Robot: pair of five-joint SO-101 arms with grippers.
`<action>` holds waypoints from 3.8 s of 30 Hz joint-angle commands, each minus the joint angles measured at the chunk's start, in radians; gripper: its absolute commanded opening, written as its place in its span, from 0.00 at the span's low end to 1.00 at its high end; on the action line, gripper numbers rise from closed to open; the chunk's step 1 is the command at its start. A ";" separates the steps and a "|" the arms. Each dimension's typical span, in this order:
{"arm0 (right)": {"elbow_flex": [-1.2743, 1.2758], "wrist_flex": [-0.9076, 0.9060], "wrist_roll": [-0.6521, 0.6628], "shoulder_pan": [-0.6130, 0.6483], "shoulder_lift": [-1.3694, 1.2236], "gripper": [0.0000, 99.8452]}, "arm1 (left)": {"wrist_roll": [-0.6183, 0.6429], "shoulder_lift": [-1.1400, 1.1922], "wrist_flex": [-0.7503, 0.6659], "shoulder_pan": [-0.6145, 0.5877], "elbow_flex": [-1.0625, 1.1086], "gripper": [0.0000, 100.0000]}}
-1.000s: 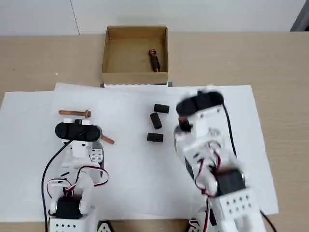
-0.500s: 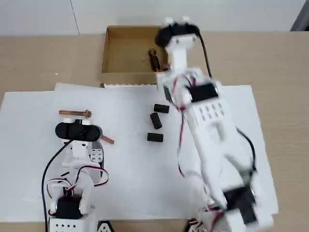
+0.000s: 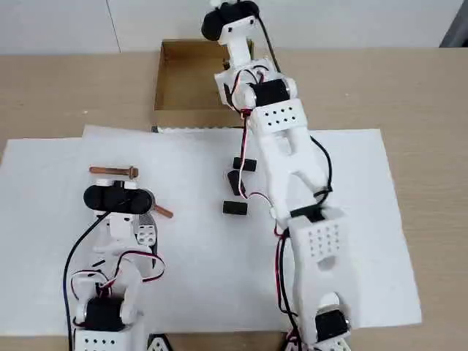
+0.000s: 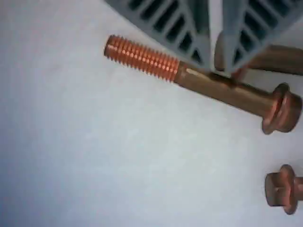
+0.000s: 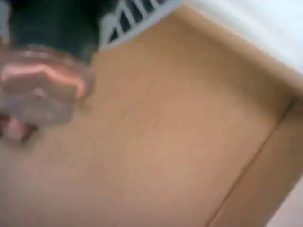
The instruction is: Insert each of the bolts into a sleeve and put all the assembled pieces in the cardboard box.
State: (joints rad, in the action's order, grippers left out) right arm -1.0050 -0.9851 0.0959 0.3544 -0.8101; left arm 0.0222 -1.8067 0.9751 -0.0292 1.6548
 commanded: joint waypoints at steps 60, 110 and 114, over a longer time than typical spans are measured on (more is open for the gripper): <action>-0.669 -0.720 0.239 0.093 0.110 0.13 | -0.003 -0.009 0.003 -0.003 -0.004 0.01; 1.077 -0.588 0.620 0.197 0.825 0.14 | 0.000 -0.009 0.003 -0.005 -0.002 0.01; 1.119 -0.493 0.689 0.220 0.823 0.14 | 0.000 -0.009 0.003 -0.005 -0.001 0.01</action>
State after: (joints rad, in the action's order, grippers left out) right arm 0.1059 -1.5390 0.7357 0.5631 -0.0322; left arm 0.0222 -1.8067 0.9751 -0.0292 1.6579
